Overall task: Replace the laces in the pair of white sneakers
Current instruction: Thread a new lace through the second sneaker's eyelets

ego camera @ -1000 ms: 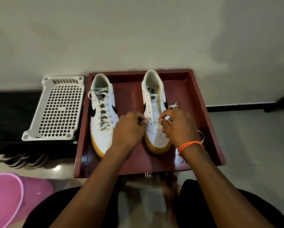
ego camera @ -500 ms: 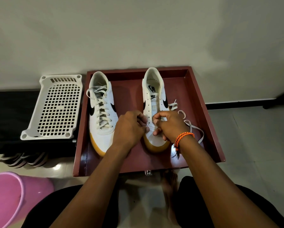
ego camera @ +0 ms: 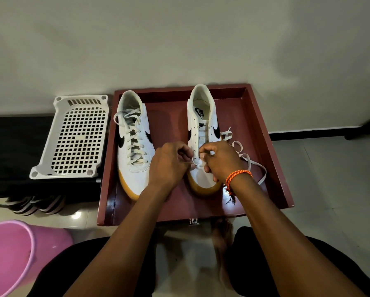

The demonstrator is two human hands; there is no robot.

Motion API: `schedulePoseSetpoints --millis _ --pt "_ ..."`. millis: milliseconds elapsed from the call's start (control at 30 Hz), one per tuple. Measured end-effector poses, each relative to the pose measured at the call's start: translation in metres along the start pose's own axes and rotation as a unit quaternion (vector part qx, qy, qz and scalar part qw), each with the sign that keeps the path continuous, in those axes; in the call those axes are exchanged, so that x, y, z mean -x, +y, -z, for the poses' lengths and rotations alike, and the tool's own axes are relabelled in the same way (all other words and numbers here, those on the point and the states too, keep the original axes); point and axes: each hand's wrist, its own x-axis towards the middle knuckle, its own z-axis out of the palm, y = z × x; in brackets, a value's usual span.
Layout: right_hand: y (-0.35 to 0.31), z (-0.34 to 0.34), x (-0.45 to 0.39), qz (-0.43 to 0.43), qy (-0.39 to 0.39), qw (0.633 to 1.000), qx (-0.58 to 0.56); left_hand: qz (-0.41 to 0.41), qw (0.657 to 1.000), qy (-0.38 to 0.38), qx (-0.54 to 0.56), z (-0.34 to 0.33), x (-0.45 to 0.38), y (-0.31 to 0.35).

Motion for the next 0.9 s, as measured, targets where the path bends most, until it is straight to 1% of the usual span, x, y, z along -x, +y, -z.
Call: schedulePoseSetpoints --millis 167,233,400,467,567,700,800,900 --pt "-0.002 0.006 0.002 -0.037 -0.035 0.996 -0.077 -0.005 1.0 0.009 -0.022 0.0 0.001 0.002" --pt "-0.001 0.007 0.002 -0.041 -0.044 0.994 -0.09 0.0 0.999 0.01 -0.031 0.0 0.002 0.002" --pt "0.003 0.002 0.0 -0.03 -0.018 0.996 -0.083 0.009 0.999 0.024 -0.038 0.0 0.004 0.005" --pt "0.004 0.003 0.0 -0.029 -0.024 0.995 -0.096 0.013 0.999 0.023 -0.042 0.002 0.004 0.007" --pt "-0.001 0.008 -0.001 -0.045 -0.06 0.989 -0.128 0.016 0.998 0.023 -0.065 0.004 0.003 0.009" --pt "-0.003 0.015 -0.001 -0.07 -0.132 0.98 -0.13 0.005 0.993 0.037 -0.115 0.005 0.005 0.013" --pt "-0.002 0.013 0.002 -0.039 -0.137 0.985 -0.1 -0.013 0.986 0.045 -0.161 0.005 0.006 0.018" --pt "0.005 0.009 -0.001 0.039 -0.072 0.997 0.013 -0.033 0.981 0.058 -0.182 0.004 0.006 0.021"
